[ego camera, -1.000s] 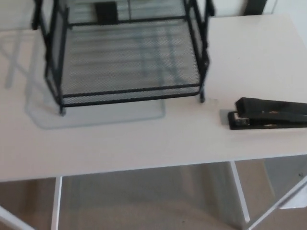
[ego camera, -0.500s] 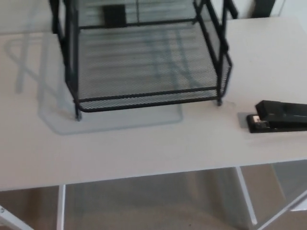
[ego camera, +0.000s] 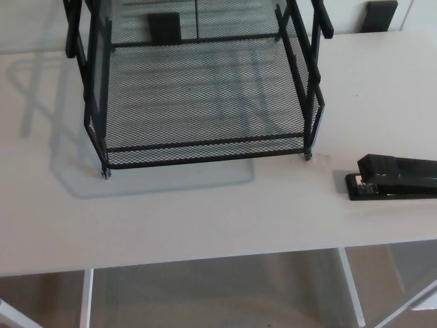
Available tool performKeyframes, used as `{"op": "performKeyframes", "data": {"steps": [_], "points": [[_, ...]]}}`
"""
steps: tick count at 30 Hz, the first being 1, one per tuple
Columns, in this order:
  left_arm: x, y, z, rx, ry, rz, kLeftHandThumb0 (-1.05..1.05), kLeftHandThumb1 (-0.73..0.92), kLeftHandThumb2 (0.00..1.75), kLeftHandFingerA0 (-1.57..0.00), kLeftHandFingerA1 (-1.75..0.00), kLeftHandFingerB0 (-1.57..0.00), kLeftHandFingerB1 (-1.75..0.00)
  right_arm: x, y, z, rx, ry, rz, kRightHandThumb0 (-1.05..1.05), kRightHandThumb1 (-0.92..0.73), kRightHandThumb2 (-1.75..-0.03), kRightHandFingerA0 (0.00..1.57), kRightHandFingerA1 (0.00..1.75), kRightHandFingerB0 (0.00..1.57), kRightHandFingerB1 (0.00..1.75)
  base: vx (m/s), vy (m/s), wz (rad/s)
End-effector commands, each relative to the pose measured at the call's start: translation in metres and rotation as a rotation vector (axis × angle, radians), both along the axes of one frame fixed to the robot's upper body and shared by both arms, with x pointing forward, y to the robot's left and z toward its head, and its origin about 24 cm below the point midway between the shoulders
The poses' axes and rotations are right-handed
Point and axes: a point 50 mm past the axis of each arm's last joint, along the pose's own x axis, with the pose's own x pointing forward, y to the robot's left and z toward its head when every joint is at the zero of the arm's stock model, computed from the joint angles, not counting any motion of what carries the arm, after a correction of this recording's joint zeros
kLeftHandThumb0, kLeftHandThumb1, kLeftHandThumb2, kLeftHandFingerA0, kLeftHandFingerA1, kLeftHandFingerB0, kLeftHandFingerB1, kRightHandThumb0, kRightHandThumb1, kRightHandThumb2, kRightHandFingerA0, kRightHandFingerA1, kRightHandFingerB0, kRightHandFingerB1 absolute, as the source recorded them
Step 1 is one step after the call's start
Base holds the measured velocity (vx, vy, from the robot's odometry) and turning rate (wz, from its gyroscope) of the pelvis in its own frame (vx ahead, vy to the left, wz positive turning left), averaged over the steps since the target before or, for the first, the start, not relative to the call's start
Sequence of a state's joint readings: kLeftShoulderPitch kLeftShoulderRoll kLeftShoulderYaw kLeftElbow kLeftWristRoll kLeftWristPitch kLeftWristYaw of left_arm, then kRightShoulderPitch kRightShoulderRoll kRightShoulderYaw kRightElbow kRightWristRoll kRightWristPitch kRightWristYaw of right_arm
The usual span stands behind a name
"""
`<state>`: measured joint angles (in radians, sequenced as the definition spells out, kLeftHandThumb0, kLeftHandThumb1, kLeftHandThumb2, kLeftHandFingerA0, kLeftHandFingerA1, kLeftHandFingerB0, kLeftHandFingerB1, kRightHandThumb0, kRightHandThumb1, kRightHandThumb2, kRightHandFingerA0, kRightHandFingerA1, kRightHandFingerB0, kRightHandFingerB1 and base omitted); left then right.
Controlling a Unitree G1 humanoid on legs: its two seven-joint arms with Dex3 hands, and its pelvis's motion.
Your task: The robot walks towards a desk on which a file tray is kept in the middle and a stapler is kept to its right. The robot lifts the stapler using its right hand and places it on the file tray.
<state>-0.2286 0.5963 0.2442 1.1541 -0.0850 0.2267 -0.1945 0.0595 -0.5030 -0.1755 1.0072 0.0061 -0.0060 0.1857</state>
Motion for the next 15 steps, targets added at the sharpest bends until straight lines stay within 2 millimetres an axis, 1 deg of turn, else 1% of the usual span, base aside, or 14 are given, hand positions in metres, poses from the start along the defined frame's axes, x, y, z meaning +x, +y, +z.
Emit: {"op": "performKeyframes", "data": {"steps": [1,3,4,5,6,7,8,9,10,11,12,13,14,15], "points": [[0.000,0.003,0.004,0.006,0.010,0.006,-0.49,0.55,1.16,-0.09,-0.62,-0.03,-0.58,-0.001,-0.001,0.002,-0.021,-0.052,-0.014,-0.52,-0.71,-0.83,0.00,0.00,0.00,0.08,0.00,0.000,0.00],[0.000,0.003,0.004,0.007,0.018,0.016,-0.49,0.54,1.16,-0.11,-0.63,-0.05,-0.58,0.000,-0.001,0.002,-0.031,-0.043,-0.001,-0.54,-0.71,-0.80,0.00,0.00,0.00,0.08,0.00,0.000,0.00],[0.000,0.003,0.004,0.015,0.017,0.001,-0.81,0.83,0.78,-0.21,-0.79,-0.17,-0.69,-0.001,0.000,0.001,-0.003,-0.074,-0.030,-0.52,-0.68,-0.85,0.00,0.00,0.00,0.02,0.00,0.000,0.00],[0.000,0.003,0.004,0.010,0.015,0.000,-0.82,0.81,0.71,-0.17,-0.86,-0.13,-0.71,-0.001,-0.001,0.002,-0.005,-0.066,-0.026,-0.51,-0.70,-0.87,0.00,0.00,0.00,0.00,0.00,0.000,0.00],[0.000,0.003,0.004,-0.004,0.001,0.012,-0.51,0.56,1.17,-0.09,-0.63,-0.02,-0.58,0.000,-0.001,0.004,-0.021,-0.042,-0.002,-0.52,-0.71,-0.85,0.00,0.00,0.00,0.01,0.00,0.000,0.00],[-0.001,0.003,0.003,-0.005,0.001,0.017,-0.50,0.55,1.17,-0.09,-0.63,-0.03,-0.58,0.001,-0.003,0.005,-0.010,-0.021,0.006,-0.56,-0.74,-0.79,0.00,0.00,0.00,0.00,0.00,0.000,0.00],[-0.003,0.003,0.001,0.001,0.018,0.015,-0.49,0.56,1.17,-0.10,-0.63,-0.06,-0.59,0.002,-0.005,0.007,-0.013,-0.033,-0.010,-0.58,-0.71,-0.85,0.00,0.00,0.00,0.00,0.00,0.000,0.00],[-0.003,0.002,0.001,-0.004,0.013,0.025,-0.49,0.57,1.18,-0.10,-0.63,-0.04,-0.59,0.002,-0.005,0.010,-0.006,-0.093,-0.049,-0.69,-0.67,-0.95,0.00,0.13,0.00,0.01,0.00,0.000,0.00],[-0.003,0.003,0.001,-0.016,0.002,0.046,-0.50,0.57,1.18,-0.09,-0.62,-0.04,-0.59,0.003,-0.006,0.013,-0.010,-0.130,-0.096,-0.50,-0.70,-0.85,0.00,0.00,0.00,0.00,0.00,0.000,0.00],[-0.004,0.003,0.001,-0.011,0.001,0.055,-0.79,0.82,0.70,-0.20,-0.81,-0.14,-0.68,0.004,-0.008,0.016,-0.010,-0.150,-0.127,-0.53,-0.75,-0.81,0.00,0.11,0.00,0.00,0.00,0.000,0.00],[-0.010,0.004,-0.003,-0.009,0.009,0.072,-0.78,0.82,0.70,-0.21,-0.82,-0.11,-0.67,0.004,-0.010,0.022,0.034,-0.271,-0.237,-0.57,-0.82,-0.77,0.00,0.04,0.00,0.00,0.00,0.000,0.00],[-0.013,0.004,-0.004,-0.019,0.000,0.085,-0.50,0.59,1.19,-0.14,-0.66,-0.02,-0.58,0.005,-0.011,0.028,0.053,-0.355,-0.304,-0.57,-0.87,-0.69,0.00,0.00,0.00,0.00,0.00,0.000,0.00],[-0.015,0.004,-0.006,-0.034,-0.017,0.095,-0.50,0.59,1.19,-0.14,-0.66,-0.02,-0.58,0.007,-0.013,0.033,0.052,-0.407,-0.338,-0.57,-0.87,-0.69,0.00,0.00,0.00,0.00,0.00,0.000,0.00],[-0.017,0.003,-0.007,-0.037,-0.014,0.097,-0.50,0.59,1.19,-0.14,-0.66,-0.02,-0.58,0.006,-0.013,0.034,0.050,-0.406,-0.338,-0.57,-0.87,-0.69,0.00,0.00,0.00,0.00,0.00,0.000,0.00]]}}
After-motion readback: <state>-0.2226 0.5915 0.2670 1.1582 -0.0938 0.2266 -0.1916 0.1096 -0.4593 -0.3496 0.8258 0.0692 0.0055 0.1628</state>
